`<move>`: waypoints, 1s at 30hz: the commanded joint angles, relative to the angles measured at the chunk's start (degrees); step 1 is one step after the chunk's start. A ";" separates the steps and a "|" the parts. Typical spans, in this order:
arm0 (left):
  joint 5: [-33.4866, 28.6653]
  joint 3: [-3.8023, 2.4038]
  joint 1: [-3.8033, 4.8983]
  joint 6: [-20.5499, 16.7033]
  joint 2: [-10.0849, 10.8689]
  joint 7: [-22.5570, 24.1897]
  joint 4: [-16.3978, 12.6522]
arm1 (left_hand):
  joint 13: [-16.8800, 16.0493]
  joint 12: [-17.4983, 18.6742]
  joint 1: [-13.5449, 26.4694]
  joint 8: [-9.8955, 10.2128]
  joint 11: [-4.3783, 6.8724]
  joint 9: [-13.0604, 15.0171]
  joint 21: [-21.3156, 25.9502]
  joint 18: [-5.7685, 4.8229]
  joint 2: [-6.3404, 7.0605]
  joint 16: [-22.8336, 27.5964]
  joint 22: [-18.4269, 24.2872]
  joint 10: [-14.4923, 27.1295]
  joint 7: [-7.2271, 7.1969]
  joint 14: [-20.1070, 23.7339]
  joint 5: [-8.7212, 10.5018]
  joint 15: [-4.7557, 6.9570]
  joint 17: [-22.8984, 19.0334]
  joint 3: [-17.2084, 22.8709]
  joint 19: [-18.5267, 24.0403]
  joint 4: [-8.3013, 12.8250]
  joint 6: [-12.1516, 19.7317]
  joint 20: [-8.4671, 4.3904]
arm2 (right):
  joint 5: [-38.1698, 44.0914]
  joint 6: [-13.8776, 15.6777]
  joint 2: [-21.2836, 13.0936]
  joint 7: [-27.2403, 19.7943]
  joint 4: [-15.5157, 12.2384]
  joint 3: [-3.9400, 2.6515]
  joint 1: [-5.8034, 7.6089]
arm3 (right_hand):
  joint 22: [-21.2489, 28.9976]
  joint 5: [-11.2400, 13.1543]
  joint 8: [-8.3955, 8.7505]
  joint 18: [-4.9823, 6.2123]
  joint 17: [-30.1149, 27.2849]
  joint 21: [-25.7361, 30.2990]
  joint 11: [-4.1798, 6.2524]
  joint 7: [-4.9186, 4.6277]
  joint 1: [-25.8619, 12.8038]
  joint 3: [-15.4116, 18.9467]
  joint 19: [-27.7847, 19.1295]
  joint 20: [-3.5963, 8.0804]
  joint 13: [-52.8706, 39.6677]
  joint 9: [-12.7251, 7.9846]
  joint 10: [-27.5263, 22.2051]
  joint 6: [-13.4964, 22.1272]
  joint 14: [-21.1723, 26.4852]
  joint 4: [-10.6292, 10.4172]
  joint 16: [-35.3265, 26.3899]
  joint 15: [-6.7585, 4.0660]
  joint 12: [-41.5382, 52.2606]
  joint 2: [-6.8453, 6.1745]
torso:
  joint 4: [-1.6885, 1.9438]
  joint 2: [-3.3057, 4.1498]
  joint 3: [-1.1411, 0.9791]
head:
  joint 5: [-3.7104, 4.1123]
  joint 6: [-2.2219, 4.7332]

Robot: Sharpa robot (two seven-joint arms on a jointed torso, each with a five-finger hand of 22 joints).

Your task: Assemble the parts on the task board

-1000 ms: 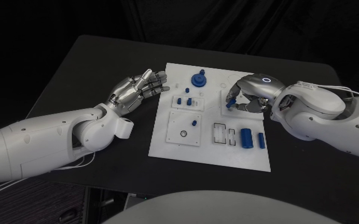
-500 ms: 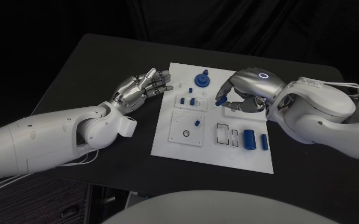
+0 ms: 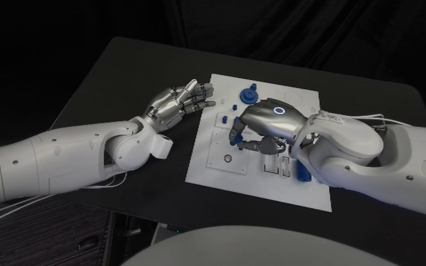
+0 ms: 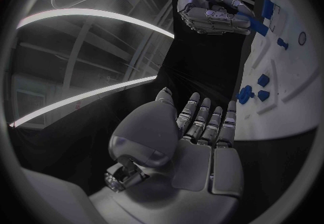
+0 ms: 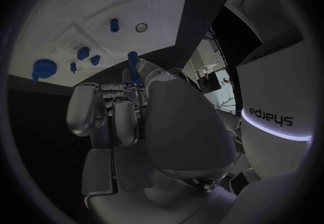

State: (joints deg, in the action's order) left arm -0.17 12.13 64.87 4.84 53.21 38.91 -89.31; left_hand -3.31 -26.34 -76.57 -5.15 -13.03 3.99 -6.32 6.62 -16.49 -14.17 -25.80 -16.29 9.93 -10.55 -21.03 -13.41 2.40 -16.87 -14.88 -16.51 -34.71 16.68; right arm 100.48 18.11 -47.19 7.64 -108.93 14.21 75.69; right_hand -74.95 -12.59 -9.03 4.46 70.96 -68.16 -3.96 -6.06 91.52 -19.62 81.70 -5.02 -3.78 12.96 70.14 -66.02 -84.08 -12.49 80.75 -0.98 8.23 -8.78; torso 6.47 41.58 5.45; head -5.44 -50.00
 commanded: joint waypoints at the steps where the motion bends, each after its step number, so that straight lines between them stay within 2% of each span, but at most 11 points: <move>1: -0.01 -0.05 -0.10 0.99 -0.05 3.02 -0.06 | 0.01 0.23 0.38 -0.23 -0.04 -0.03 -0.08 0.36 -0.09 -0.02 0.05 0.18 2.87 0.37 -0.04 -0.13 0.01 0.09 0.28 -0.29 0.29 -0.06 | 2.96 -1.10 1.51 -1.06 0.99 -0.04 -0.72 | -9.01 0.26 -0.09 0.12 -0.10 0.04 1.19 -0.01 -0.57 -0.26 -0.08 0.29 -0.12 1.59 1.55 -0.44 -1.08 -0.03 -0.35 -0.43 -0.28 0.12 | 0.12 -0.06 -0.07 | 0.35 0.00; 5: -0.21 -0.05 -0.11 0.97 -0.07 2.96 -0.06 | 0.01 0.23 0.38 -0.23 -0.04 -0.03 -0.08 0.36 -0.09 -0.02 0.05 0.18 2.87 0.37 -0.04 -0.13 0.01 0.09 0.28 -0.29 0.29 -0.06 | 4.35 -2.03 3.09 -1.05 2.09 -0.04 -1.34 | -8.97 0.30 -0.08 0.16 -0.24 0.19 1.22 0.01 -0.55 -0.30 -0.14 0.30 -0.13 1.62 1.60 -0.43 -1.04 0.02 -0.43 -0.45 -0.32 0.12 | -0.04 -0.04 -0.11 | 0.42 0.00; 8: -0.54 -0.05 -0.11 0.98 -0.17 2.92 -0.05 | 0.00 0.19 0.46 -0.25 -0.04 -0.02 -0.08 0.36 -0.10 -0.03 0.02 0.17 2.87 0.38 -0.03 -0.12 0.01 0.09 0.29 -0.29 0.20 -0.07 | 4.90 -3.13 3.96 -0.97 2.77 -0.04 -1.85 | -8.93 0.48 -0.02 0.18 -0.30 0.33 1.25 0.02 -0.54 -0.35 -0.21 0.32 -0.14 1.68 1.74 -0.37 -1.00 0.13 -0.48 -0.47 -0.40 0.03 | 0.11 0.00 -0.17 | 0.50 0.00; 12: -0.76 -0.05 -0.11 1.06 -0.34 2.86 -0.03 | 0.00 0.14 0.48 -0.24 -0.04 -0.03 -0.08 0.36 -0.10 -0.05 0.02 0.14 2.87 0.38 -0.03 -0.12 0.02 0.09 0.29 -0.29 0.25 -0.08 | 5.96 -4.08 4.61 -0.80 3.32 -0.04 -2.39 | -8.86 0.70 0.06 0.23 -0.54 0.60 1.33 0.02 -0.42 -0.53 -0.36 0.36 -0.19 1.80 2.11 -0.33 -0.87 0.39 -0.65 -0.52 -0.48 0.00 | 0.34 -0.03 0.00 | 0.62 0.00; 17: -0.87 -0.05 -0.11 1.12 -0.47 2.78 -0.02 | 0.00 0.20 0.49 -0.25 -0.04 -0.03 -0.07 0.36 -0.10 -0.04 0.05 0.18 2.87 0.39 -0.03 -0.12 0.02 0.10 0.31 -0.28 0.24 -0.08 | 7.03 -5.14 4.96 -0.37 3.92 -0.04 -2.80 | -8.84 0.85 0.05 0.26 -0.70 0.73 1.48 0.07 -0.49 -0.61 -0.46 0.43 -0.31 2.02 2.81 -0.51 -0.77 0.66 -0.78 -0.63 -0.48 -0.11 | -0.03 0.10 -0.07 | 0.31 0.00; 24: -0.90 -0.05 -0.11 1.13 -0.55 2.74 -0.08 | -0.01 0.14 0.52 -0.25 -0.06 -0.02 -0.07 0.36 -0.10 -0.08 0.02 0.15 2.86 0.37 -0.07 -0.12 0.02 0.12 0.31 -0.25 0.25 -0.08 | 7.35 -6.00 4.73 0.06 4.10 -0.04 -3.26 | -8.86 0.86 0.06 0.24 -0.59 0.67 1.53 0.10 -0.47 -0.64 -0.44 0.45 -0.34 2.07 2.95 -0.54 -0.79 0.75 -0.73 -0.66 -0.48 -0.13 | 0.23 0.09 -0.01 | 0.53 0.00; 30: -0.91 -0.05 -0.11 1.10 -0.49 2.66 -0.16 | -0.01 0.11 0.52 -0.27 -0.07 -0.02 -0.07 0.36 -0.10 -0.13 0.04 0.14 2.86 0.35 -0.09 -0.12 0.03 0.14 0.33 -0.22 0.20 -0.08 | 7.42 -6.08 4.37 0.21 3.71 -0.04 -3.91 | -8.83 0.88 0.07 0.27 -0.73 0.78 1.57 0.11 -0.44 -0.67 -0.50 0.48 -0.37 2.12 3.10 -0.55 -0.75 0.84 -0.81 -0.69 -0.48 -0.17 | 0.10 0.09 -0.06 | 0.51 0.00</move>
State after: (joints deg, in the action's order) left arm -0.98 12.13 64.84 5.02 52.76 38.91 -89.34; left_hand -3.31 -26.34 -76.57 -5.15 -13.02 3.98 -6.32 6.62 -16.49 -14.17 -25.81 -16.28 9.93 -10.55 -21.02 -13.41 2.40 -16.88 -14.88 -16.51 -34.72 16.68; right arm 106.84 12.86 -42.73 6.95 -104.97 14.19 72.03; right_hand -74.93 -11.88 -8.71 4.47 70.31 -67.56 -4.09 -5.96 90.93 -20.19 81.49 -4.82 -4.19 15.00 71.06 -66.35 -84.08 -11.91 80.31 -1.38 7.68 -9.40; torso 6.62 41.66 5.42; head -4.93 -50.00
